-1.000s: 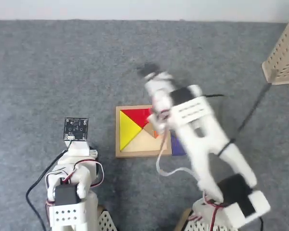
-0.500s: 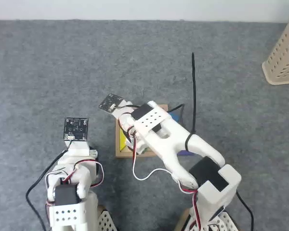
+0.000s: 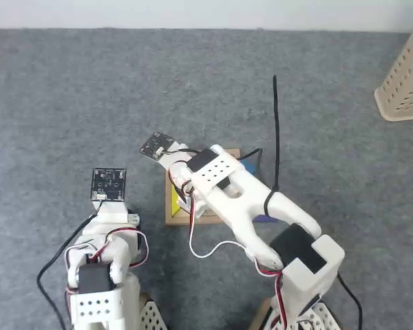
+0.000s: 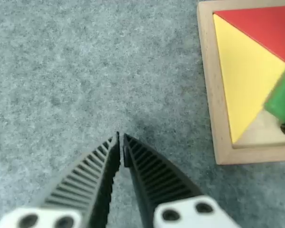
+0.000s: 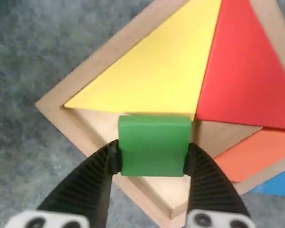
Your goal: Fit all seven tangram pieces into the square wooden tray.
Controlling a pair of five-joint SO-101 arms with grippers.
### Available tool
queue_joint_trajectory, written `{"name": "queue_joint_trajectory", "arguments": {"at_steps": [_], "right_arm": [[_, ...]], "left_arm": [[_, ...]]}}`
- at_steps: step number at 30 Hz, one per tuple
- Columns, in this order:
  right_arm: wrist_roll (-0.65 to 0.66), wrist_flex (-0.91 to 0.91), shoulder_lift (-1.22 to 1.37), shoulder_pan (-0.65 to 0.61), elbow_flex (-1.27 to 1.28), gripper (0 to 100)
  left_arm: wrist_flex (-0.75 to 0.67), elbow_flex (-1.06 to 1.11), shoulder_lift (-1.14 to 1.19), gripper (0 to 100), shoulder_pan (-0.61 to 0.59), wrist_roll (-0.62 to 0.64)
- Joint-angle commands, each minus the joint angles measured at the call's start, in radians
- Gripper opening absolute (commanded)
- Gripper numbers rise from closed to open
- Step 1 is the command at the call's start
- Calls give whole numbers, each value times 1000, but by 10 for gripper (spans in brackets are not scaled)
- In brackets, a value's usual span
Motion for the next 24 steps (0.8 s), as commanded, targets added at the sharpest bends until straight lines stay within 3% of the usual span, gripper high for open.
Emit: {"name": "queue_joint_trajectory", "arguments": {"at_steps": [1, 16, 24], "right_arm": [[6, -16, -42, -5, -11, 160], [9, 45, -116, -2, -8, 231], [6, 87, -208, 111, 0, 143]], "left_arm": [[5, -12, -15, 12, -6, 8], [5, -12, -15, 12, -6, 8], [5, -12, -15, 12, -6, 8]]}}
